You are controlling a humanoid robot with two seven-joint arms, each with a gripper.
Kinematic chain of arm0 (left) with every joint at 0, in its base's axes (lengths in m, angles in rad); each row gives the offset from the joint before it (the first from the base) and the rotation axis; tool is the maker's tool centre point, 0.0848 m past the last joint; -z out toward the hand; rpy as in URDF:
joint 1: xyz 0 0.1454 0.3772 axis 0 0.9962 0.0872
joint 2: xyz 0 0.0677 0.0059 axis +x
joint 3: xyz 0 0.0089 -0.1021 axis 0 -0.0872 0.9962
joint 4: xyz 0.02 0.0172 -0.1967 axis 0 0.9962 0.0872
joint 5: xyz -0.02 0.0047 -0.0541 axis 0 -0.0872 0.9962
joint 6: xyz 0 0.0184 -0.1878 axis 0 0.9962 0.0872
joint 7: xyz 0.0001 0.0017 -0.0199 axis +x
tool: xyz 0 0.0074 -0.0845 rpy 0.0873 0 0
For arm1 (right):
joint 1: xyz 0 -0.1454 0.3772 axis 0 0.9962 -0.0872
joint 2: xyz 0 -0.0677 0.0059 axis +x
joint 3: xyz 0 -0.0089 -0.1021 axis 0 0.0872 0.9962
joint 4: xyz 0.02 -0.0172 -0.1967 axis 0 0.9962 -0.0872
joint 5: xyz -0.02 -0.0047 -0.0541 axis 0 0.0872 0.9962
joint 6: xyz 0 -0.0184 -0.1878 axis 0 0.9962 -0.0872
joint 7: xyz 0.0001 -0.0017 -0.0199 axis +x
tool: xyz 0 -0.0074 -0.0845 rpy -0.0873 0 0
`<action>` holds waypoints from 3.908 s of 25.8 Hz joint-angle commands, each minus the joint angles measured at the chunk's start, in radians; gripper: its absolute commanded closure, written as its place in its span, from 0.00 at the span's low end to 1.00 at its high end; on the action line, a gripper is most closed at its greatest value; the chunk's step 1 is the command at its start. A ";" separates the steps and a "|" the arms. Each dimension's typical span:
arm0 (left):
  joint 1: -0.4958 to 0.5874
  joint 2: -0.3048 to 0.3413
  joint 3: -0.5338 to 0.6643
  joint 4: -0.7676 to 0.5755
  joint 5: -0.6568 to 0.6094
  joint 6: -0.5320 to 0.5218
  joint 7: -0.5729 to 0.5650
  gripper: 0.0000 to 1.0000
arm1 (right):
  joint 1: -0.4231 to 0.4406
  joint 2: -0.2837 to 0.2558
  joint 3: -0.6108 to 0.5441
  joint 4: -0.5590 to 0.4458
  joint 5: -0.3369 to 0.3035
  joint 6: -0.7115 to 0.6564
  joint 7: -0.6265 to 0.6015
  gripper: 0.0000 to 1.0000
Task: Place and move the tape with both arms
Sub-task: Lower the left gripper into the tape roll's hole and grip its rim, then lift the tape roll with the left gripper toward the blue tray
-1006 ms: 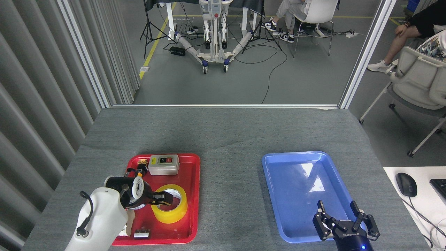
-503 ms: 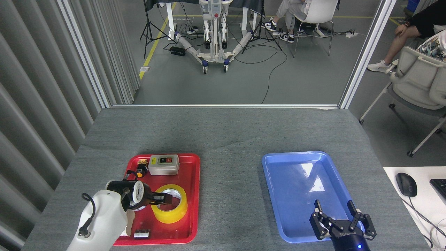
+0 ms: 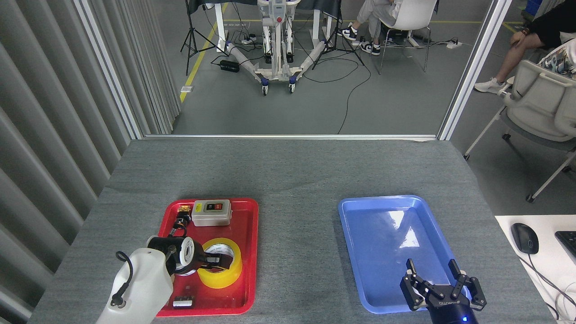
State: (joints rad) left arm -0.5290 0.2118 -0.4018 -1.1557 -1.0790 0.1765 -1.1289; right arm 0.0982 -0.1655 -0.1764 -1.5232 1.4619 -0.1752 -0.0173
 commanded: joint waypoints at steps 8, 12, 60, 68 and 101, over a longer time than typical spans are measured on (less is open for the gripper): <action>-0.011 0.006 0.000 -0.001 0.001 -0.075 -0.002 0.00 | 0.002 -0.006 0.000 0.000 -0.002 0.000 -0.006 0.00; -0.014 0.003 -0.003 0.004 0.001 -0.103 0.001 0.00 | 0.003 -0.006 0.000 0.000 -0.002 0.000 -0.006 0.00; 0.060 0.120 0.175 -0.041 0.307 -0.733 0.106 1.00 | 0.012 -0.014 -0.002 0.002 -0.011 -0.001 -0.018 0.00; 0.081 0.113 0.172 -0.085 0.343 -0.752 0.051 1.00 | 0.032 -0.115 0.081 0.009 -0.003 -0.004 -0.257 0.00; 0.046 -0.264 0.244 -0.065 0.737 -0.258 -0.316 1.00 | -0.037 -0.500 0.503 0.133 0.031 0.095 -0.628 0.00</action>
State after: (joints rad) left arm -0.4615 -0.0351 -0.1547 -1.1992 -0.4840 -0.1063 -1.4205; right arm 0.0686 -0.6362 0.2963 -1.3898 1.4926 -0.0793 -0.6396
